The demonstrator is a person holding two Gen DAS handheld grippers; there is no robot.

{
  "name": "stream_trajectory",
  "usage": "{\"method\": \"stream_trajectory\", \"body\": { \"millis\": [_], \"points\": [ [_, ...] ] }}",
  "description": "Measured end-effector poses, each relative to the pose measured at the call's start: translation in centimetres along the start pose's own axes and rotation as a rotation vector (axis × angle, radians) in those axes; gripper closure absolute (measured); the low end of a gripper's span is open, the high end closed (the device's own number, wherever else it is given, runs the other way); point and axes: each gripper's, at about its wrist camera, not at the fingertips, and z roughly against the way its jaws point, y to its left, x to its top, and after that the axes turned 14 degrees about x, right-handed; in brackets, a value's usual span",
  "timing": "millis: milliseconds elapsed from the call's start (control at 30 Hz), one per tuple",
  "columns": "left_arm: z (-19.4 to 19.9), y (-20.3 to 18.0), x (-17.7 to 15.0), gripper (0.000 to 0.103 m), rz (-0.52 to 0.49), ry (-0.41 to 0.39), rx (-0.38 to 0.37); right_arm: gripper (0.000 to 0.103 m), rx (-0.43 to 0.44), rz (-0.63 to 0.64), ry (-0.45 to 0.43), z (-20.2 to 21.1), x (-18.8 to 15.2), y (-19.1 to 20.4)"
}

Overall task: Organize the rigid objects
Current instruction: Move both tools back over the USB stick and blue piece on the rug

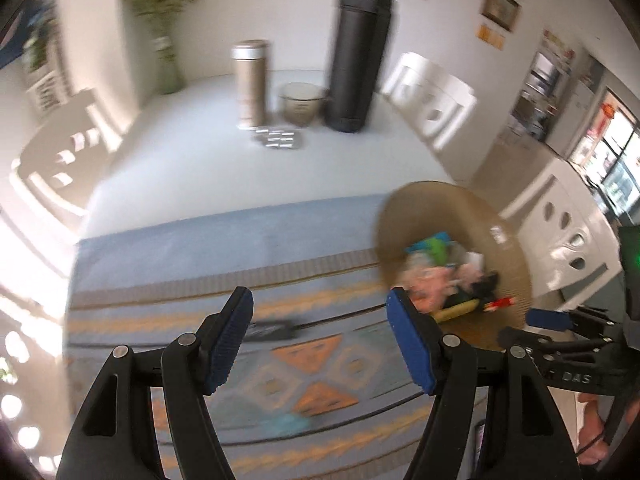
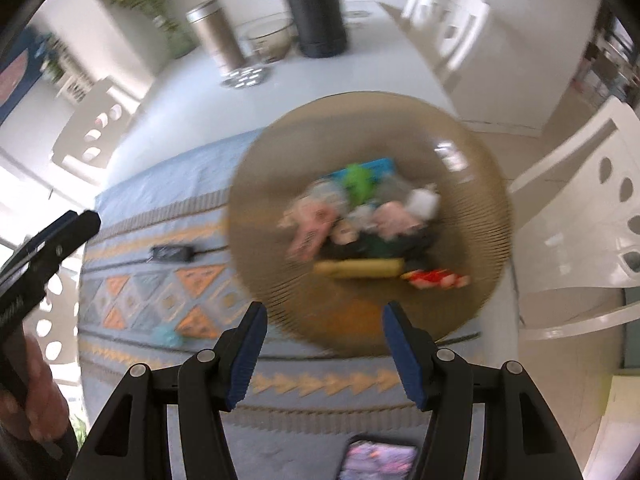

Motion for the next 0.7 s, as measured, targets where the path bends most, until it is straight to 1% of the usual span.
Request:
{"method": "stream_trajectory", "body": {
  "millis": [33,100,167,200,267,333,400,467,533,600,700],
  "points": [
    [0.2,1.2,-0.3,0.035,0.013,0.003,0.016,0.044,0.007,0.013,0.009,-0.3,-0.4,1.2],
    [0.6,4.9,-1.5,0.035,0.05,0.02,0.046,0.044,0.019,0.03,0.024,-1.0,-1.0,3.2],
    [0.7,7.7,-2.5,0.035,0.078,0.039,0.061,0.044,0.036,0.052,0.05,-2.0,-1.7,5.8],
    [0.7,9.2,-3.2,0.035,0.09,0.051,0.068,0.044,0.04,0.059,0.056,-2.3,-1.9,6.4],
    [0.3,11.2,-4.4,0.035,0.106,0.073,0.071,0.044,0.043,0.082,0.074,-3.4,-2.4,8.7],
    [-0.6,13.0,-5.7,0.035,0.119,0.116,0.044,0.044,0.042,0.1,0.087,-4.5,-2.9,10.2],
    [-1.6,13.6,-6.8,0.035,0.098,0.155,0.016,0.044,0.04,0.101,0.102,-5.6,-3.1,10.9],
    [-2.4,13.8,-7.7,0.035,0.069,0.177,0.003,0.044,0.047,0.089,0.125,-7.2,-3.3,11.5],
    [-3.6,13.5,-8.4,0.035,0.032,0.199,-0.03,0.044,0.055,0.074,0.151,-8.4,-3.4,11.7],
    [-4.8,13.1,-8.6,0.036,0.009,0.218,-0.045,0.044,0.064,0.053,0.171,-9.7,-3.5,11.8],
    [-6.7,12.5,-8.4,0.036,-0.024,0.238,-0.092,0.044,0.083,0.02,0.193,-11.1,-3.8,11.9]
  ]
}}
